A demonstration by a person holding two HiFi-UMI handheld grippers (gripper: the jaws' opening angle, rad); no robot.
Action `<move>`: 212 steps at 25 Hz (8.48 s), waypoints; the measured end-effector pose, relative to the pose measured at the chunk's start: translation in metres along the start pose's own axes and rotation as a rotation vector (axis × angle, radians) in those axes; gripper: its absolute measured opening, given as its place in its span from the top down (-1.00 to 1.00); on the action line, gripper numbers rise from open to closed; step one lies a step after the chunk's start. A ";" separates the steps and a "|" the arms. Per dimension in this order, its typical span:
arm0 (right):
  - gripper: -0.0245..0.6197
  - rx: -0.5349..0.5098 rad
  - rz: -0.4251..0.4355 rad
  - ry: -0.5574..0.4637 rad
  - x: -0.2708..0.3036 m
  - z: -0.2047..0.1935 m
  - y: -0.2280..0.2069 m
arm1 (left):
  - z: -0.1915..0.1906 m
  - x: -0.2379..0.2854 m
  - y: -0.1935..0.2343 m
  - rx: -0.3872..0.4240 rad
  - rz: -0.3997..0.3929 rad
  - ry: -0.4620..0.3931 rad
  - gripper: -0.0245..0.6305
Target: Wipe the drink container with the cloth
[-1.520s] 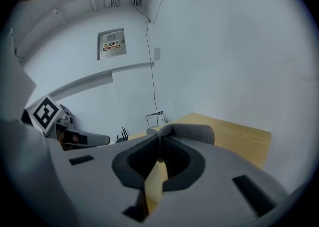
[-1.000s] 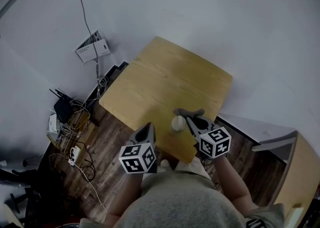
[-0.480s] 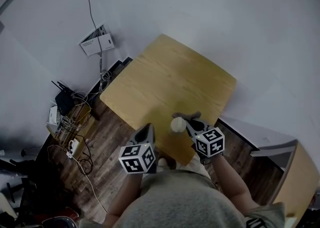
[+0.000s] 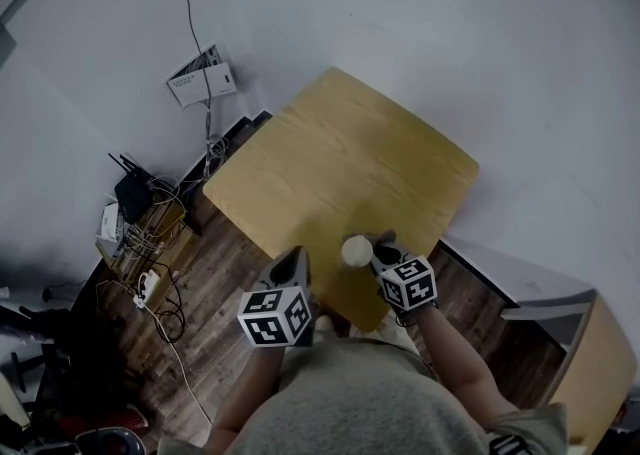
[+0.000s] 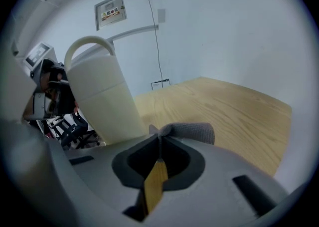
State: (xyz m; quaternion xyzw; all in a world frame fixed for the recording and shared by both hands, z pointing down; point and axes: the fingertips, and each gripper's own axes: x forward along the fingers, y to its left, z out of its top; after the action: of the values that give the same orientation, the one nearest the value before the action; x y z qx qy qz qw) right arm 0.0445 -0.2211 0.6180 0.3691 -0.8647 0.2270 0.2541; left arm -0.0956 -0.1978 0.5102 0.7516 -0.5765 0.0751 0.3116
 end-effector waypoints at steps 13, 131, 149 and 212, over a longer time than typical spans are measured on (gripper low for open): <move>0.90 0.000 -0.053 0.022 0.007 -0.016 -0.004 | -0.003 -0.004 -0.003 0.009 -0.008 0.005 0.92; 0.90 -0.066 0.114 -0.235 -0.097 0.063 0.114 | -0.010 -0.055 -0.008 0.039 -0.056 -0.051 0.92; 0.90 0.007 0.082 -0.034 -0.034 -0.006 0.085 | -0.010 -0.049 -0.006 0.026 -0.036 -0.050 0.92; 0.90 -0.023 0.014 -0.193 -0.031 0.051 0.123 | -0.009 -0.058 0.030 -0.007 0.021 -0.052 0.92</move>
State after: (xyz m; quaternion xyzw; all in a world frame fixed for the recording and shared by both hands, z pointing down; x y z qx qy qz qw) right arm -0.0435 -0.1581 0.5353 0.3800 -0.8903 0.1822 0.1724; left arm -0.1391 -0.1498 0.5012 0.7460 -0.5927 0.0566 0.2984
